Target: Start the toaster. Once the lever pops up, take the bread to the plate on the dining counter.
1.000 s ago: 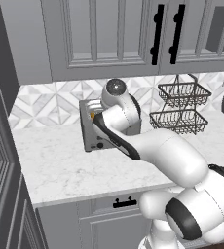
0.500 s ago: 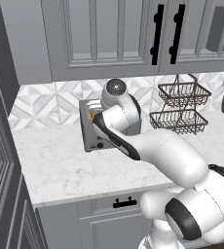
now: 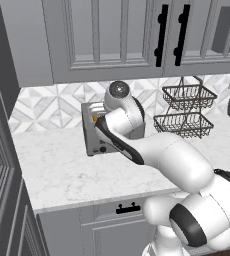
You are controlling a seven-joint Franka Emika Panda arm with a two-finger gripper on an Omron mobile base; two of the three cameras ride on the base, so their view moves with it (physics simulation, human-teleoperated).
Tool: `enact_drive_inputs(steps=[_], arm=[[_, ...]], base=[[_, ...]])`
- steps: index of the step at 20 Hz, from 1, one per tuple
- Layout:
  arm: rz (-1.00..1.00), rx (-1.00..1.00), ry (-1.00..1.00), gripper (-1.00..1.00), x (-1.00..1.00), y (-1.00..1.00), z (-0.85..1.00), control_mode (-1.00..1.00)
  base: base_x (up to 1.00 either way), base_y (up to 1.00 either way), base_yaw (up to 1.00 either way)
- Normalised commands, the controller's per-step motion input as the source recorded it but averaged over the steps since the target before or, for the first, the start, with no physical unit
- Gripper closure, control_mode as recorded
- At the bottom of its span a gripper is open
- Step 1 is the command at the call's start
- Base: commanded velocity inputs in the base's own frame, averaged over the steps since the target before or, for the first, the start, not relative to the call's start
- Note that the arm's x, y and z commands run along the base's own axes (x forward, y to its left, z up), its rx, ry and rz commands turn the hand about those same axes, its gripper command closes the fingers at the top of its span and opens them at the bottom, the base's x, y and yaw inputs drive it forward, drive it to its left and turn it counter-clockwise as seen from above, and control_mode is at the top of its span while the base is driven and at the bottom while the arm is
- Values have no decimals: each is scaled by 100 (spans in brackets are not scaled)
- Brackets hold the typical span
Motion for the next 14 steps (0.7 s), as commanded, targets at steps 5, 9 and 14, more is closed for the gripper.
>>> enact_drive_inputs(steps=[5, 9, 14], arm=[[0, 0, 0, -100, 0, 0, 0, -100], [0, 0, 0, -100, 0, 0, 0, -100], [0, 0, 0, -100, 0, 0, 0, -100]], base=[[0, 0, 0], [0, 0, 0], [0, 0, 0]])
